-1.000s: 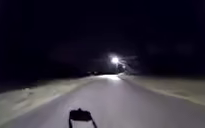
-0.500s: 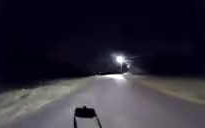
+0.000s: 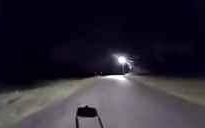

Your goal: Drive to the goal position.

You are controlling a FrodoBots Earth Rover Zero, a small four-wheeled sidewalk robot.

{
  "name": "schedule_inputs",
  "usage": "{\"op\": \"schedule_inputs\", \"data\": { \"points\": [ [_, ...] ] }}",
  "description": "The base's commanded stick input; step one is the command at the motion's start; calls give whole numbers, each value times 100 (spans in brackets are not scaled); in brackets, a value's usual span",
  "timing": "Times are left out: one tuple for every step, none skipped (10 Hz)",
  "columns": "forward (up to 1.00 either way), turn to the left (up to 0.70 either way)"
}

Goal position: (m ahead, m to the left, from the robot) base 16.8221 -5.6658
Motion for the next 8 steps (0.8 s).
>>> {"op": "schedule_inputs", "data": {
  "points": [
    [100,2],
    [100,1],
    [100,0],
    [100,0],
    [100,0],
    [100,0],
    [100,0],
    [100,0]
  ]
}}
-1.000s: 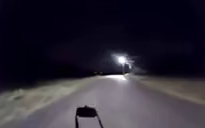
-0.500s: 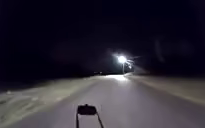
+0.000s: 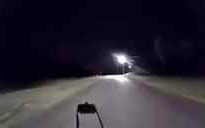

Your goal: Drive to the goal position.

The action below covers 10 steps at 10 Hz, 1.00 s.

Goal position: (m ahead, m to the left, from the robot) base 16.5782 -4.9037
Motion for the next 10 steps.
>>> {"op": "schedule_inputs", "data": {
  "points": [
    [100,0],
    [100,0],
    [100,0],
    [100,0],
    [100,0],
    [100,0],
    [100,0],
    [100,0],
    [100,0],
    [100,0]
  ]
}}
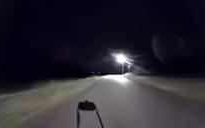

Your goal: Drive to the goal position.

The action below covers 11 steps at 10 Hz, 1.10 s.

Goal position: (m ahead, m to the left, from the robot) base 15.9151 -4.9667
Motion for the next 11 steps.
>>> {"op": "schedule_inputs", "data": {
  "points": [
    [100,0],
    [100,2],
    [100,3],
    [100,4],
    [100,3],
    [100,1],
    [100,-1],
    [100,-2],
    [100,-4],
    [100,-5],
    [100,-5]
  ]
}}
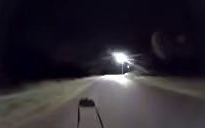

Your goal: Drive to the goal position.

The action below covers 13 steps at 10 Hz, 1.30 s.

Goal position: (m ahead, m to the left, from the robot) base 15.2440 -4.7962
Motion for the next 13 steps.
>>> {"op": "schedule_inputs", "data": {
  "points": [
    [100,-3],
    [100,0],
    [100,-2],
    [100,0],
    [100,0],
    [100,0],
    [100,0],
    [100,0],
    [100,0],
    [100,0],
    [100,0],
    [100,0],
    [100,1]
  ]
}}
